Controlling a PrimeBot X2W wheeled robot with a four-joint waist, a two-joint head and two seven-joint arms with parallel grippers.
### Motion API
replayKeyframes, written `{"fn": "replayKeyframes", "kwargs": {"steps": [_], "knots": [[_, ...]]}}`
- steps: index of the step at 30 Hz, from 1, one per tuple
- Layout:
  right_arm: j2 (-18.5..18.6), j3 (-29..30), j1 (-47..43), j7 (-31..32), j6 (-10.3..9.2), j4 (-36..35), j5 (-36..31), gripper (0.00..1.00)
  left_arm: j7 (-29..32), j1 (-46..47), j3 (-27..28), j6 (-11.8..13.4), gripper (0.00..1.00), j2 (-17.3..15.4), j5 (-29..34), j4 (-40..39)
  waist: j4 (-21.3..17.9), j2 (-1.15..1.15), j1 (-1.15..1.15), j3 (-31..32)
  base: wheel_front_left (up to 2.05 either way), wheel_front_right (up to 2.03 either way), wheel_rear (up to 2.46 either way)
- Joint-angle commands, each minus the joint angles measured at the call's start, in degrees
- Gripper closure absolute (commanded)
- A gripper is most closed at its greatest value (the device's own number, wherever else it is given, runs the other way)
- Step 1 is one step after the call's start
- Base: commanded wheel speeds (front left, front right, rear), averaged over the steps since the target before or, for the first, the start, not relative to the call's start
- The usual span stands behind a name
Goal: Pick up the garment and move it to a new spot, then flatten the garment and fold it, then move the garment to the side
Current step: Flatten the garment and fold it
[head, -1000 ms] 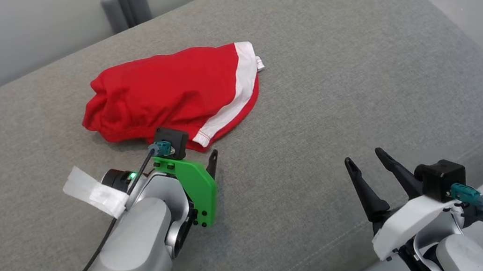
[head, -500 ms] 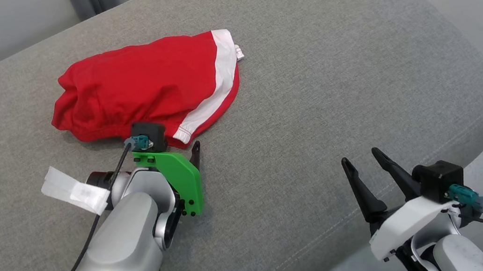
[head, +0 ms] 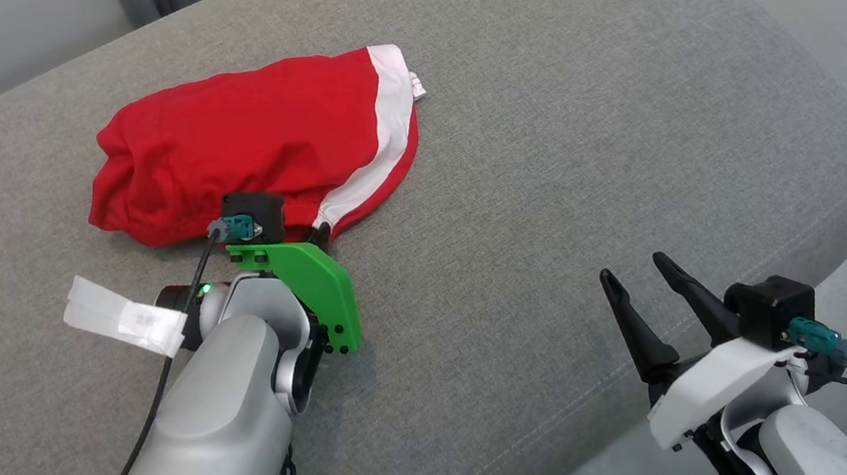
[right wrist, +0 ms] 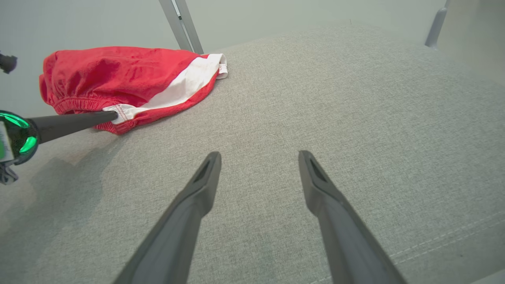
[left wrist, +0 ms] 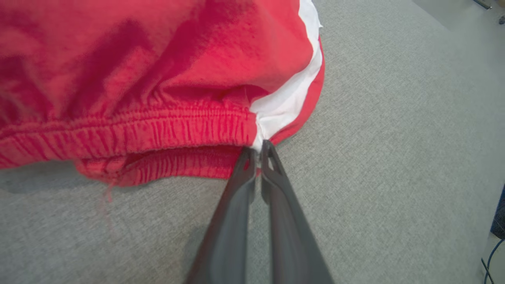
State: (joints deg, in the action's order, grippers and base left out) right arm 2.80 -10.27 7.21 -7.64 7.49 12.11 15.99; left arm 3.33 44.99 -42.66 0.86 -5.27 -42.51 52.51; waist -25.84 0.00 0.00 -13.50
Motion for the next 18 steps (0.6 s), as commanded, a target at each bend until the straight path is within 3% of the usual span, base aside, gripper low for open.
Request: {"fn": "replayKeyframes", "kwargs": {"steps": [1,5,11,14,18], "knots": [[0.04,0.42,0.28,-0.4,0.0,0.23,0.16,0.0,-0.37,0.75,-0.17,-0.54,1.0,0.06,0.09,0.52,0.45,0.0,0.0,0.03,0.0,0.0,0.0],[0.05,1.05,0.17,-0.74,0.0,0.6,0.38,0.0,-0.69,0.13,0.25,-1.29,1.0,0.18,-1.02,0.7,2.01,0.0,0.0,0.56,0.0,0.0,0.0],[0.06,2.1,-0.88,-0.6,0.0,1.31,-0.16,0.0,-1.23,-3.42,1.14,-0.76,1.0,-2.76,-2.17,-2.93,6.29,0.0,0.0,3.05,0.0,0.0,0.0],[0.05,2.45,-1.23,-0.37,0.0,1.37,-0.43,0.0,-0.78,-5.02,1.36,0.02,1.0,-4.23,-2.43,-5.07,7.5,0.0,0.0,3.85,0.0,0.0,0.0],[0.07,2.88,-1.68,0.2,0.0,1.14,-0.88,0.0,0.05,-8.39,2.58,2.98,1.0,-8.31,-2.99,-10.64,9.18,0.0,0.0,5.31,0.0,0.0,0.0]]}}
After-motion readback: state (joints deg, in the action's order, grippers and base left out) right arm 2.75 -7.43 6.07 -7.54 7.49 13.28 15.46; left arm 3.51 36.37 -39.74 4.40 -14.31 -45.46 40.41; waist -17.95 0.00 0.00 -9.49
